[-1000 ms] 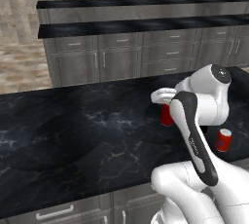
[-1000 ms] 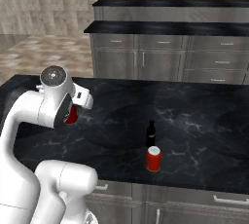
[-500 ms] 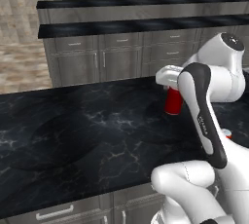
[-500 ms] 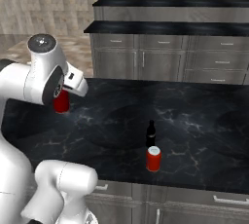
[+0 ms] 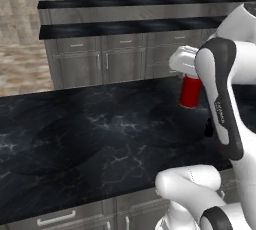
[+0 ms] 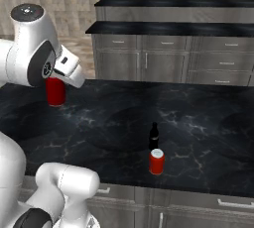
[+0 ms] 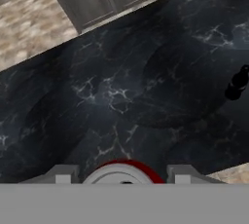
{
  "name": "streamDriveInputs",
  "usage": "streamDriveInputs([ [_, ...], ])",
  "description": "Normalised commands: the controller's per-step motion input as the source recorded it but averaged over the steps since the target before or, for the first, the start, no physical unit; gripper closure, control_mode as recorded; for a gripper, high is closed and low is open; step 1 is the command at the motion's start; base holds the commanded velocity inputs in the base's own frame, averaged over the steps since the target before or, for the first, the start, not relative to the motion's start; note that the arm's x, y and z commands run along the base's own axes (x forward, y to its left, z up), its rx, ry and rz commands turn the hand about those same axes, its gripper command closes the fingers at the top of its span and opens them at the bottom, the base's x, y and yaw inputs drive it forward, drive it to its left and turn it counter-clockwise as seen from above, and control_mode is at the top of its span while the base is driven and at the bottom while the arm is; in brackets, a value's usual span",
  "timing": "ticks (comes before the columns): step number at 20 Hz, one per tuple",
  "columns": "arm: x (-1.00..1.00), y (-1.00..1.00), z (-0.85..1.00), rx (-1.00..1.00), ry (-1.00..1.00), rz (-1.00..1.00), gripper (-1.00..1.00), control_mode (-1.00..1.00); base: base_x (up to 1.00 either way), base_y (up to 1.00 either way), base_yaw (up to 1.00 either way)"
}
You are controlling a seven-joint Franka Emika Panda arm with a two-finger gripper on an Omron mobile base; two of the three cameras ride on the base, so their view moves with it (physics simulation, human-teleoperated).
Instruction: Move the drinks to the dining counter.
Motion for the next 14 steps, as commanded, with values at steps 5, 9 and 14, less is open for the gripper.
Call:
streamDriveInputs([
  [5,-0.55,-0.12,0.05,0.0,0.01,-0.01,1.0,-1.0,0.0,0.0,0.0],
  [9,-0.81,-0.03,0.3,0.0,-0.06,0.0,1.0,-1.0,0.0,0.0,0.0],
  [14,-0.26,-0.01,0.22,0.0,0.0,0.0,1.0,1.0,-0.2,0.02,0.0],
])
